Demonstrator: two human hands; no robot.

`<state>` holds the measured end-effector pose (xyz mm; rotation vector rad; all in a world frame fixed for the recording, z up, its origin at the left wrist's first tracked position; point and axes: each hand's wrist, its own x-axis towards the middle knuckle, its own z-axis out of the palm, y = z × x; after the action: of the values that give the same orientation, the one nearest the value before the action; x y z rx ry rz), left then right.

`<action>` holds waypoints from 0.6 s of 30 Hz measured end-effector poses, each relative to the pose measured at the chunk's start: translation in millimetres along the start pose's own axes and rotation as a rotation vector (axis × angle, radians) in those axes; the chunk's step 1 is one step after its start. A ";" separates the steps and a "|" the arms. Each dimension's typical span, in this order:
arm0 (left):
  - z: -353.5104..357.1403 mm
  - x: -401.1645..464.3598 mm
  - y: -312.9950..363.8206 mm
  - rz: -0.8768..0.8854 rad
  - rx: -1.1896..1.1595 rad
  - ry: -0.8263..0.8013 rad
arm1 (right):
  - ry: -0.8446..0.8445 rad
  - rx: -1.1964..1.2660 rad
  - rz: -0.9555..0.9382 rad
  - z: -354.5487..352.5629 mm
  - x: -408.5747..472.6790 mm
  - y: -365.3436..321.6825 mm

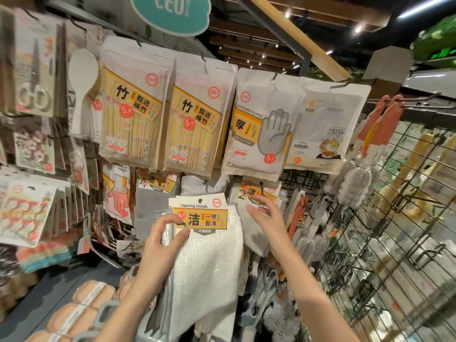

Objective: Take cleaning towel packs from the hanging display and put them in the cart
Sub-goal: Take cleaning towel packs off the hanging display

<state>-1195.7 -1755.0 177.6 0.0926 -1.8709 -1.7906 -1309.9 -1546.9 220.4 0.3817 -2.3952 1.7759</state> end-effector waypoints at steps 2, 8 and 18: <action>3.8 -1.3 1.5 0.005 -0.004 -0.003 | -0.127 0.036 -0.002 14.7 -7.8 -9.8; 9.0 -7.5 5.3 0.050 -0.021 0.011 | -0.105 -0.057 -0.079 39.8 -27.9 -20.8; 11.0 -13.3 12.8 0.049 -0.105 0.043 | -0.055 0.035 -0.104 34.8 -41.9 -23.7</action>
<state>-1185.1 -1738.2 185.7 0.0465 -1.7309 -1.8355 -1261.6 -1581.4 221.1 0.5563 -2.3358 1.7866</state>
